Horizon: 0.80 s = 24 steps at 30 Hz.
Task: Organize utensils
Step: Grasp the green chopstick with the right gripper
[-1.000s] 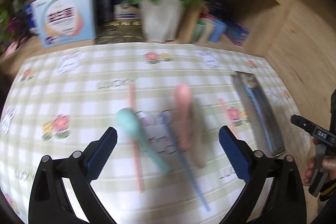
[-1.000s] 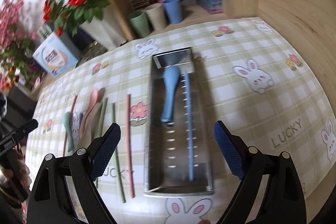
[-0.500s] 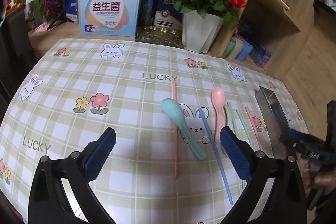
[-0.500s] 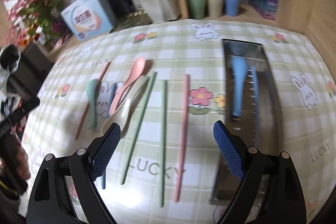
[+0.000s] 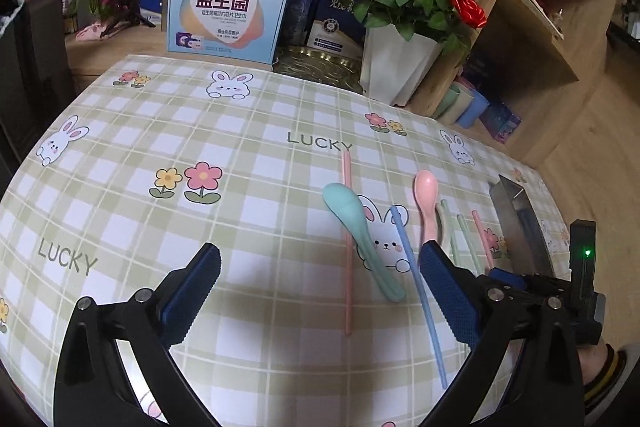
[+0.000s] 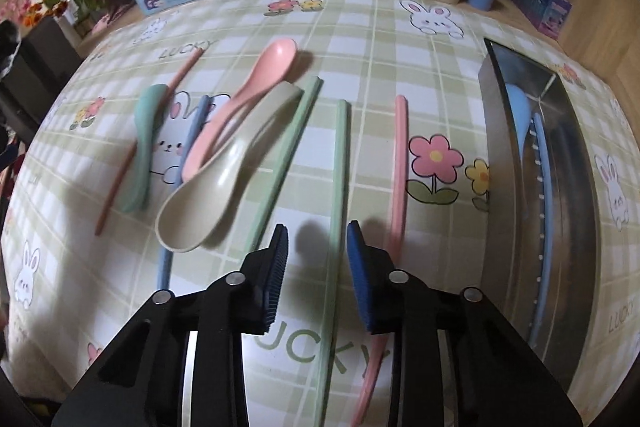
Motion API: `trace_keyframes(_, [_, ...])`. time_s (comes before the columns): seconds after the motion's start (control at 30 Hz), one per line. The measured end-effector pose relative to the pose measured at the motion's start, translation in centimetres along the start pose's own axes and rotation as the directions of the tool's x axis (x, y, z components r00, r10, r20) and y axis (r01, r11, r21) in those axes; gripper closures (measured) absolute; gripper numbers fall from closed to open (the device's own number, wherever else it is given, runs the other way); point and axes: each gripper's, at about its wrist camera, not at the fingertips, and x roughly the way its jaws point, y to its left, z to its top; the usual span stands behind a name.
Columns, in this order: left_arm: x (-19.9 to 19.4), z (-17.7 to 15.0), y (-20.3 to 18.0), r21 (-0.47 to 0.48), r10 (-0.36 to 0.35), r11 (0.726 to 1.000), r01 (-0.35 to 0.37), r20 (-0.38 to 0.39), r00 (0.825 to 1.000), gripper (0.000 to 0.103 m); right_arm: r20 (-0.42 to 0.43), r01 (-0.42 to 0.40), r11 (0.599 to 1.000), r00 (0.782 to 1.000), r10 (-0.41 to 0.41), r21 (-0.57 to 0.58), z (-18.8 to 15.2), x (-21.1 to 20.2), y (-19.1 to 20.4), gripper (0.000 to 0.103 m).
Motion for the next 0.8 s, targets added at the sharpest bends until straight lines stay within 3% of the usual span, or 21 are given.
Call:
trace_keyframes(0.43, [0.7,-0.9,-1.3,0.051,0.006,0.999,-0.006,-0.014,1.000,0.006,0.021,0.042,0.999,0.999,-0.043,0.011,-0.7,0.5,0.3,0.076])
trace_keyframes(0.67, [0.8,-1.1,-1.7,0.060,0.001,0.998,0.001,-0.028,1.000,0.008,-0.001,0.020,1.000,1.000,-0.020,0.011,-0.6,0.4,0.9,0.094])
trace_keyframes(0.8, [0.9,-1.3,-1.8,0.067,0.000,0.998,0.002,-0.037,0.999,0.010,-0.015,0.011,0.999,1.000,-0.010,0.043,-0.9,0.3,1.0,0.095])
